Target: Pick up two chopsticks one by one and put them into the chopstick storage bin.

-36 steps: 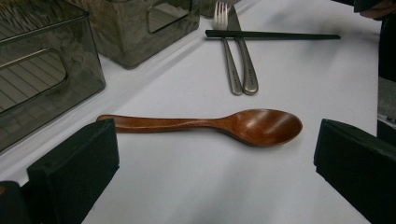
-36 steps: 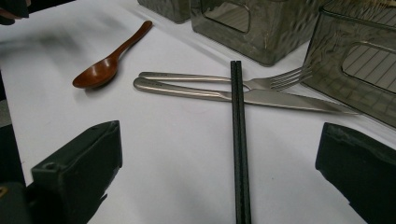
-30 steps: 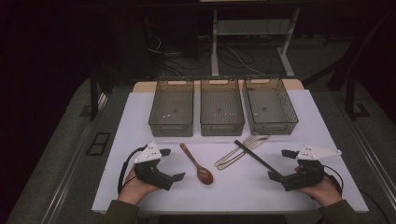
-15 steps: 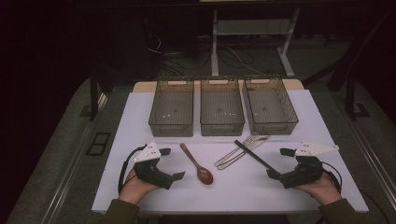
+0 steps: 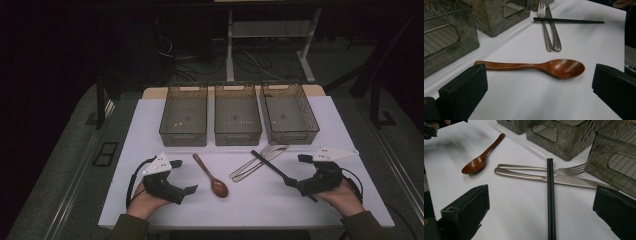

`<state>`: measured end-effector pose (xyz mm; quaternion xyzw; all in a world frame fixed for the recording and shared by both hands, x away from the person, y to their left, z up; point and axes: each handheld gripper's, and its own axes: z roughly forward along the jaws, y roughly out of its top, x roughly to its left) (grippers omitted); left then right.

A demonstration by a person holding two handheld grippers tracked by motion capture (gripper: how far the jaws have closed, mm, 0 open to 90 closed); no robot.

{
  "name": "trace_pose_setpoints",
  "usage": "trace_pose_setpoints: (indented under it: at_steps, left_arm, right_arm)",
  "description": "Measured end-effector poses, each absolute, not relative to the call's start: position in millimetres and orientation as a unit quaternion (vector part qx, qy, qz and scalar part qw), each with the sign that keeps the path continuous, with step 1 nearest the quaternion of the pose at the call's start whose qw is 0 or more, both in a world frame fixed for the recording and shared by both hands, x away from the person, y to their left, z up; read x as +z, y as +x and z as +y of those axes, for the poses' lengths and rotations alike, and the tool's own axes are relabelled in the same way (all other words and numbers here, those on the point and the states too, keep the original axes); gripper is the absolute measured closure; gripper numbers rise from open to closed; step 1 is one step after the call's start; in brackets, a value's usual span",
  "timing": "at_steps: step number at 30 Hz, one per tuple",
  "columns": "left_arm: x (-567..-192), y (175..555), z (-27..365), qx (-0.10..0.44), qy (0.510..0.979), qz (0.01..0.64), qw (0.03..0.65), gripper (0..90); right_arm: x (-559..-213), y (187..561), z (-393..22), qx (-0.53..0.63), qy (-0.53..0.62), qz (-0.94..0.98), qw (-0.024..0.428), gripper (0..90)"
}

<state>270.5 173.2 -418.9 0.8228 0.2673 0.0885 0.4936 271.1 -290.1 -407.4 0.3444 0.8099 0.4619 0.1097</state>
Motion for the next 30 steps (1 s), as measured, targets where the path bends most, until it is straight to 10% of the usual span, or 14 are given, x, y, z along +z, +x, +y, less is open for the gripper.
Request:
trace_pose_setpoints:
  at_steps: [30]
  left_arm:
    - [-418, 269, 172, 0.092, 0.82, 0.268, 0.498, 0.0]
  right_arm:
    - [-410, 303, -272, 0.442, 0.345, 0.819, 0.12, 3.2]
